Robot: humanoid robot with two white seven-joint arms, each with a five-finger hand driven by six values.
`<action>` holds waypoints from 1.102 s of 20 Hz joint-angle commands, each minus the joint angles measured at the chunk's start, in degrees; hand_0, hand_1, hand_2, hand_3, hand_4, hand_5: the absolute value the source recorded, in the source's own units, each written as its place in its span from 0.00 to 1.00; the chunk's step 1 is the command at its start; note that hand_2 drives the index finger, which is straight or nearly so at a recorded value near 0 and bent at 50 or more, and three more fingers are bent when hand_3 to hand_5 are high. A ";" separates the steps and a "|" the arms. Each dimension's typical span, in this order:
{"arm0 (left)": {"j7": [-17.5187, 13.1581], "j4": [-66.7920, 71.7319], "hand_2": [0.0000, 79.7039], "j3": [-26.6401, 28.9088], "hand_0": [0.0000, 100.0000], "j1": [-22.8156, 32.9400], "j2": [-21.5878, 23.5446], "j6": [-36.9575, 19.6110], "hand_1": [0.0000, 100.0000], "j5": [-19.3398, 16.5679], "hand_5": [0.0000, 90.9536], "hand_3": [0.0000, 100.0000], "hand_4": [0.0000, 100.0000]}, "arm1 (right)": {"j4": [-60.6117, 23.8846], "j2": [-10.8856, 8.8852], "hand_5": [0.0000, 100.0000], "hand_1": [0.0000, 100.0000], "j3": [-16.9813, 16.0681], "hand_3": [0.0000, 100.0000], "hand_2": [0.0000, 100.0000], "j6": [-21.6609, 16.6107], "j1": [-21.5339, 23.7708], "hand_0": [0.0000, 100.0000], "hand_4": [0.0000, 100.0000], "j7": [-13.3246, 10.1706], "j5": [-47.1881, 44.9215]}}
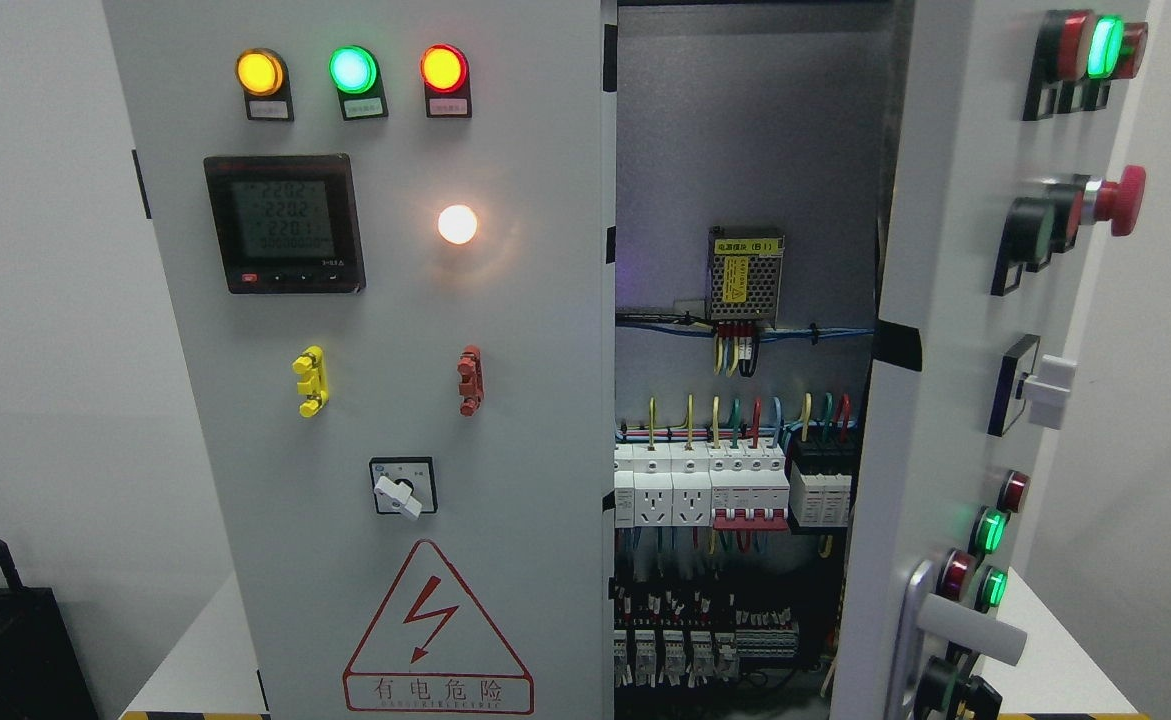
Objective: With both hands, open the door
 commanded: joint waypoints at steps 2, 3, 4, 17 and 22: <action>-0.10 -2.82 0.00 -0.83 0.00 0.69 -1.93 0.22 0.00 0.07 0.00 0.00 0.03 | 0.53 0.10 0.00 0.00 1.34 0.00 0.00 -0.05 0.03 0.00 0.00 0.15 -0.03; -0.01 -4.49 0.00 -1.44 0.00 1.04 -1.76 0.22 0.00 0.07 0.00 0.00 0.03 | 0.53 0.10 0.00 0.00 1.08 0.00 0.00 -0.05 0.03 0.00 0.00 0.15 -0.12; -0.01 -6.59 0.00 -2.66 0.00 1.74 -1.49 0.14 0.00 0.16 0.00 0.00 0.03 | 0.53 0.10 0.00 0.00 0.81 0.00 0.00 -0.05 0.03 0.00 0.00 0.15 -0.12; -0.10 -62.56 0.00 -2.24 0.00 23.36 9.39 0.05 0.00 -3.89 0.00 0.00 0.03 | -0.09 1.50 0.00 0.00 0.81 0.00 0.00 -0.58 -0.06 0.00 0.00 0.15 -0.47; -0.01 -78.75 0.00 0.05 0.00 29.25 19.05 -10.55 0.00 0.58 0.00 0.00 0.03 | -0.09 1.59 0.00 0.00 0.81 0.00 0.00 -0.58 -0.06 0.00 0.00 0.15 -0.47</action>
